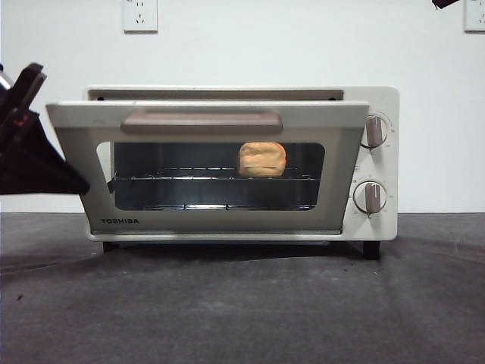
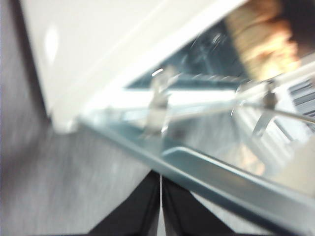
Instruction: The left arm flap open the oven, the right arm pick bread and place it into oven, the left arm flap close the oven
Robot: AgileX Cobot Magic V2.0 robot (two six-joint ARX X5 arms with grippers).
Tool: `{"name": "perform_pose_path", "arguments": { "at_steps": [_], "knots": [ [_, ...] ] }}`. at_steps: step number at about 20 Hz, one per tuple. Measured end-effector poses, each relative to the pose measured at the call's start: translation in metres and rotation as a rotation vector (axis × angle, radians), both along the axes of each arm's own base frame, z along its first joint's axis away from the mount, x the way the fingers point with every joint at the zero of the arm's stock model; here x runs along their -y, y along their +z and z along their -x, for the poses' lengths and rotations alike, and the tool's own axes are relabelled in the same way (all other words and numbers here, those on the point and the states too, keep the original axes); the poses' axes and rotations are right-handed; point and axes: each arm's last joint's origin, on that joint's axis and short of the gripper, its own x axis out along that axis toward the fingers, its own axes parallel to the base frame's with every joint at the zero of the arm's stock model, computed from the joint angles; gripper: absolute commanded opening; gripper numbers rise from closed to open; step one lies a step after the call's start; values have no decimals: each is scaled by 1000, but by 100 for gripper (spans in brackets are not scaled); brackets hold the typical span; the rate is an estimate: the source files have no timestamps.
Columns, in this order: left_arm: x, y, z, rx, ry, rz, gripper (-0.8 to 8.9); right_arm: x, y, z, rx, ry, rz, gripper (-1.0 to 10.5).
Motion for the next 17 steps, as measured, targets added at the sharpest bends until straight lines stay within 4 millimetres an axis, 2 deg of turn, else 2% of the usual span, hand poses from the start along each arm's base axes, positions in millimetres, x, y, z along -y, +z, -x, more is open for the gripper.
{"name": "perform_pose_path", "arguments": {
  "at_steps": [9, 14, 17],
  "knots": [
    [-4, 16, -10, 147, 51, 57, 15, 0, 0, 0, -11, -11, -11, 432],
    [-3, 16, -6, 107, 52, 58, 16, 0, 0, 0, -11, -14, -11, 432],
    [0, 26, 1, 130, 53, 48, 16, 0, 0, 0, -7, -24, -9, 432]
  ]
}}
